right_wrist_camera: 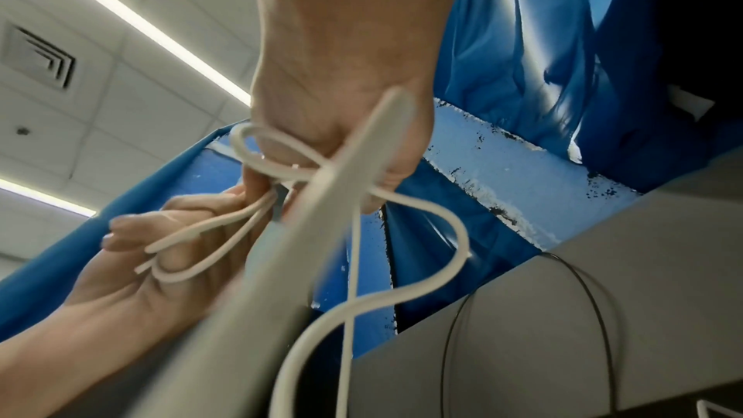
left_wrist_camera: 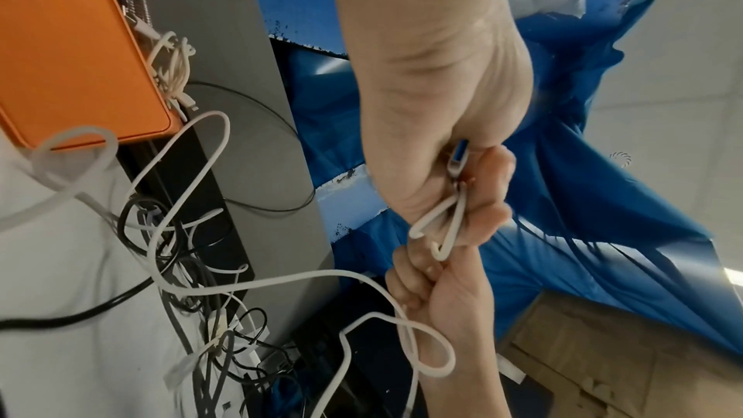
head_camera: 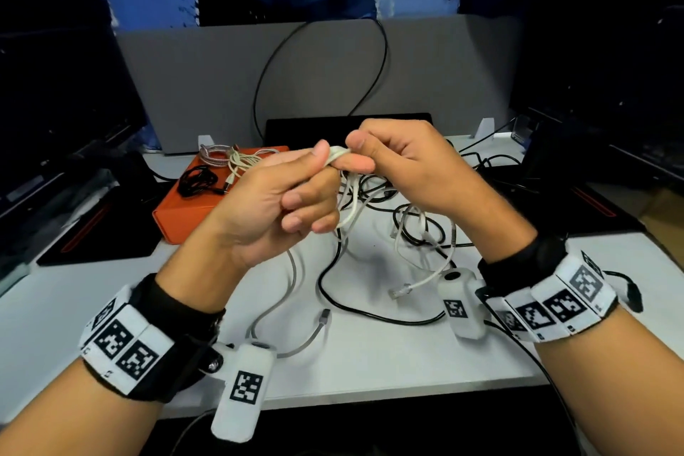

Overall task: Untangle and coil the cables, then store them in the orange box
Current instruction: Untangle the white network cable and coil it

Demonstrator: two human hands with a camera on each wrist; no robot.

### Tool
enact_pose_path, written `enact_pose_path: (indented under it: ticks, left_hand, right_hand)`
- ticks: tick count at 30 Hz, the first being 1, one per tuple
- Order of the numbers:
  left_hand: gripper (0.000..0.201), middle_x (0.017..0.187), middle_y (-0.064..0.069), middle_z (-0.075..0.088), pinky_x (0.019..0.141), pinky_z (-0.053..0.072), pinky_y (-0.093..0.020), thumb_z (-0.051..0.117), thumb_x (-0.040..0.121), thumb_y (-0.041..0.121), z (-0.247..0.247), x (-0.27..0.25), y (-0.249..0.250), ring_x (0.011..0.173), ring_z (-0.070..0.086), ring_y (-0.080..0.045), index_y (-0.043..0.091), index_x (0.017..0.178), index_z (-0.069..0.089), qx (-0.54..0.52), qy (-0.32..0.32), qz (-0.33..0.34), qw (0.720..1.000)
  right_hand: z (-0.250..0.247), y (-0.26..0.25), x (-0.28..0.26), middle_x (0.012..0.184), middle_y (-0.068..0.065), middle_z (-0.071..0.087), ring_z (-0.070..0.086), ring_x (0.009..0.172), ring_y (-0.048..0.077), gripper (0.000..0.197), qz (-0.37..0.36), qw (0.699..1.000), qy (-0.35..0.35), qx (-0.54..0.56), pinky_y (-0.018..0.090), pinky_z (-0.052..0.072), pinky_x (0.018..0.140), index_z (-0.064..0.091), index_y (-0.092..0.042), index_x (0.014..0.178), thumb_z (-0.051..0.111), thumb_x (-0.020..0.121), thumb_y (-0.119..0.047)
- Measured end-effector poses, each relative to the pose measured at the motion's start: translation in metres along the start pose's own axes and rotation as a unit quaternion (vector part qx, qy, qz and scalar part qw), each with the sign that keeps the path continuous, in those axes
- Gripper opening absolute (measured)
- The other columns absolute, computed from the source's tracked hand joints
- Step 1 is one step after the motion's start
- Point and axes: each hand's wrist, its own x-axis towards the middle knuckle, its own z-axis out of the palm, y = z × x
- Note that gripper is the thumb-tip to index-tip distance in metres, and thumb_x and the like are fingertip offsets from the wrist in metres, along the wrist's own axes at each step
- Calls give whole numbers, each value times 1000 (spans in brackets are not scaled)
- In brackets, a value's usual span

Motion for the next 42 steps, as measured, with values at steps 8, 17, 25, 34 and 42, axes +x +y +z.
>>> enact_pose_path:
  ticks: [8, 17, 25, 34, 42]
  left_hand:
    - [44, 46, 8, 39, 74, 54, -21, 30, 111, 24, -25, 5, 21, 40, 44, -4, -1, 113, 66, -153, 78, 128, 977]
    - [37, 48, 8, 35, 65, 50, -19, 33, 111, 23, -34, 8, 21, 39, 36, -6, 0, 119, 61, -136, 175, 135, 966]
    - [32, 49, 8, 36, 66, 51, -26, 35, 111, 23, 3, 12, -10, 41, 38, -8, 7, 97, 60, 9, 134, 50, 990]
    - [31, 43, 11, 37, 58, 47, -20, 39, 105, 29, 0, 7, -4, 34, 36, -4, 13, 83, 54, -97, 68, 33, 992]
    - [31, 55, 8, 42, 65, 51, -22, 40, 106, 29, -6, 7, 2, 46, 43, -6, 13, 87, 57, -67, 68, 42, 995]
  right_hand:
    - [-41, 41, 2, 63, -10, 55, 47, 59, 10, 19, 153, 971, -121, -137, 31, 39, 57, 70, -23, 83, 71, 95, -38]
    - [-78, 85, -9, 101, -2, 66, 64, 98, 26, 41, 311, 909, -103, -256, 40, 50, 85, 59, -31, 127, 70, 93, -49]
    - [-22, -9, -2, 157, -13, 47, 44, 141, -2, 75, 114, 988, -104, -20, 25, 34, 118, 30, -36, 160, 47, 95, -69]
    - [27, -6, -2, 66, -11, 56, 48, 57, 1, 39, 87, 993, 8, 85, 24, 36, 59, 62, -17, 79, 46, 108, -37]
    - [22, -27, -4, 59, -4, 35, 23, 50, 11, 40, 207, 901, -52, 379, 23, 16, 47, 43, -22, 77, 38, 110, -45]
